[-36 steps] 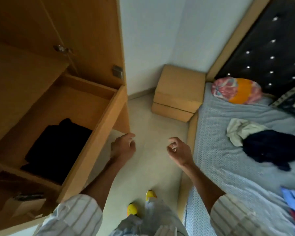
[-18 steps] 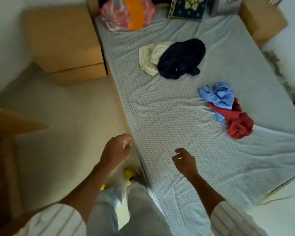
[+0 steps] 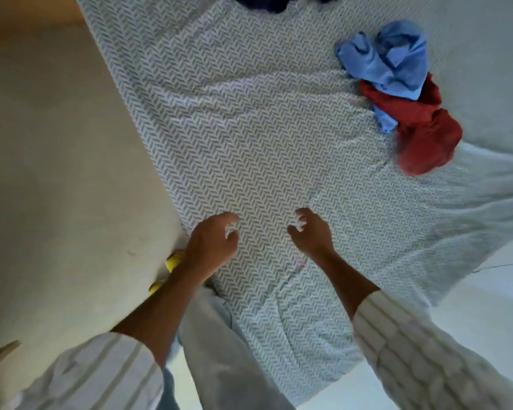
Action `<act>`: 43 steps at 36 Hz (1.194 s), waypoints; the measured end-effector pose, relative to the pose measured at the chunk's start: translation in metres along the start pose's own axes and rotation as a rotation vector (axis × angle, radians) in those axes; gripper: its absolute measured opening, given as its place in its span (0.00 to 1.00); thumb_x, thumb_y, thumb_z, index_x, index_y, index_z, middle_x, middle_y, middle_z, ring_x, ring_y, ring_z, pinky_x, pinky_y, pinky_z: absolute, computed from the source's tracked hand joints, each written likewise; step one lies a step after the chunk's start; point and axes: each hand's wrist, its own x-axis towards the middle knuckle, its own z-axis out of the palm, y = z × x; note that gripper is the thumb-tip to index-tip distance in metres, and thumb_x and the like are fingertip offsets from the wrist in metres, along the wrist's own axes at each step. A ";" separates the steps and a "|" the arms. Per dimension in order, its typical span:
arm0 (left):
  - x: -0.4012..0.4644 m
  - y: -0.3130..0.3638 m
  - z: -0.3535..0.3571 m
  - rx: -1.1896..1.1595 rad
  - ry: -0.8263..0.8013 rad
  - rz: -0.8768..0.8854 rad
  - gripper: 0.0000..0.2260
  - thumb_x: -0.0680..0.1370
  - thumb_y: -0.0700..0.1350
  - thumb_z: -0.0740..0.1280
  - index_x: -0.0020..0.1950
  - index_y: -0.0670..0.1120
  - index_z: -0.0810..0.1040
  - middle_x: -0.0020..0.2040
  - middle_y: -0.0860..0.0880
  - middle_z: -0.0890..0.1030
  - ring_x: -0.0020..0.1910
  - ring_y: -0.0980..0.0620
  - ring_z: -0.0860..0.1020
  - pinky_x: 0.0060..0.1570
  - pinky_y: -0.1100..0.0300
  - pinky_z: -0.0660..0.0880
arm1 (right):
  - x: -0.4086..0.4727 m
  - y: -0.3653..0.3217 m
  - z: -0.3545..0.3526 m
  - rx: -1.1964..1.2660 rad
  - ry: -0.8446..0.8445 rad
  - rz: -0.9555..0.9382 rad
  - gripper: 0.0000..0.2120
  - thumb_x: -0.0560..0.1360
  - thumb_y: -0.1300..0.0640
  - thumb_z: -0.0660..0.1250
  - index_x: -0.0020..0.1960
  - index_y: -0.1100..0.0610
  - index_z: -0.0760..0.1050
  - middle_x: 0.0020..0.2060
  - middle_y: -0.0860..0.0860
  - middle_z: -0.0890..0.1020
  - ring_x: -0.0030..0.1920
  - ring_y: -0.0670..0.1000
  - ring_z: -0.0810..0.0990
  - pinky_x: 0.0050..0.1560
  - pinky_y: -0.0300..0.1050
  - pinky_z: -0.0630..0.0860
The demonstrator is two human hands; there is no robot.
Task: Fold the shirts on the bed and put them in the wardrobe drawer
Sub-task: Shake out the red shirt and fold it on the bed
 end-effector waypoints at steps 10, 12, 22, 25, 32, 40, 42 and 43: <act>0.073 -0.047 0.049 0.146 0.101 0.016 0.19 0.79 0.47 0.66 0.70 0.47 0.75 0.65 0.43 0.78 0.65 0.43 0.76 0.64 0.48 0.74 | 0.068 0.043 0.045 -0.276 0.024 -0.124 0.34 0.72 0.42 0.73 0.73 0.55 0.68 0.66 0.59 0.72 0.65 0.62 0.73 0.67 0.54 0.70; 0.081 -0.049 0.056 0.178 0.129 0.016 0.20 0.79 0.49 0.66 0.71 0.49 0.73 0.66 0.44 0.78 0.65 0.44 0.75 0.65 0.48 0.73 | 0.070 0.049 0.048 -0.289 0.049 -0.159 0.34 0.71 0.42 0.74 0.72 0.54 0.69 0.66 0.59 0.72 0.65 0.62 0.72 0.68 0.55 0.69; 0.075 -0.034 0.112 0.252 0.369 -0.111 0.15 0.78 0.49 0.63 0.65 0.51 0.76 0.61 0.46 0.80 0.60 0.44 0.78 0.60 0.54 0.75 | 0.104 0.085 0.046 -0.245 0.067 -0.439 0.37 0.67 0.34 0.72 0.69 0.49 0.67 0.63 0.55 0.70 0.63 0.59 0.72 0.65 0.54 0.73; 0.063 -0.018 0.139 0.230 0.381 -0.196 0.15 0.78 0.51 0.63 0.64 0.52 0.76 0.62 0.47 0.79 0.60 0.44 0.77 0.59 0.52 0.75 | 0.111 0.095 0.041 -0.208 0.025 -0.530 0.35 0.69 0.36 0.72 0.69 0.50 0.67 0.63 0.54 0.70 0.61 0.57 0.74 0.63 0.51 0.75; 0.081 0.029 0.195 0.218 0.433 -0.118 0.18 0.76 0.57 0.64 0.66 0.58 0.75 0.63 0.51 0.80 0.59 0.49 0.79 0.60 0.52 0.78 | 0.136 0.139 0.009 0.077 -0.009 -0.571 0.23 0.75 0.44 0.72 0.66 0.51 0.74 0.57 0.49 0.78 0.56 0.48 0.78 0.54 0.36 0.68; 0.126 0.133 0.251 0.169 0.433 0.187 0.12 0.77 0.44 0.71 0.61 0.50 0.82 0.56 0.48 0.82 0.52 0.50 0.81 0.56 0.58 0.77 | 0.214 0.259 -0.114 0.329 0.669 -0.484 0.17 0.72 0.52 0.68 0.54 0.62 0.79 0.49 0.60 0.81 0.50 0.61 0.81 0.54 0.49 0.74; 0.137 0.157 0.261 0.192 0.412 0.249 0.11 0.77 0.44 0.71 0.60 0.51 0.82 0.54 0.50 0.82 0.53 0.51 0.81 0.58 0.57 0.77 | 0.237 0.283 -0.151 0.358 0.809 -0.407 0.20 0.69 0.50 0.65 0.54 0.64 0.77 0.49 0.64 0.78 0.50 0.66 0.79 0.52 0.56 0.75; 0.142 0.168 0.266 0.196 0.404 0.278 0.11 0.77 0.44 0.71 0.60 0.52 0.82 0.53 0.51 0.82 0.53 0.52 0.81 0.56 0.57 0.77 | 0.244 0.291 -0.170 0.351 0.823 -0.365 0.21 0.69 0.51 0.65 0.55 0.64 0.76 0.51 0.65 0.77 0.52 0.68 0.77 0.53 0.59 0.75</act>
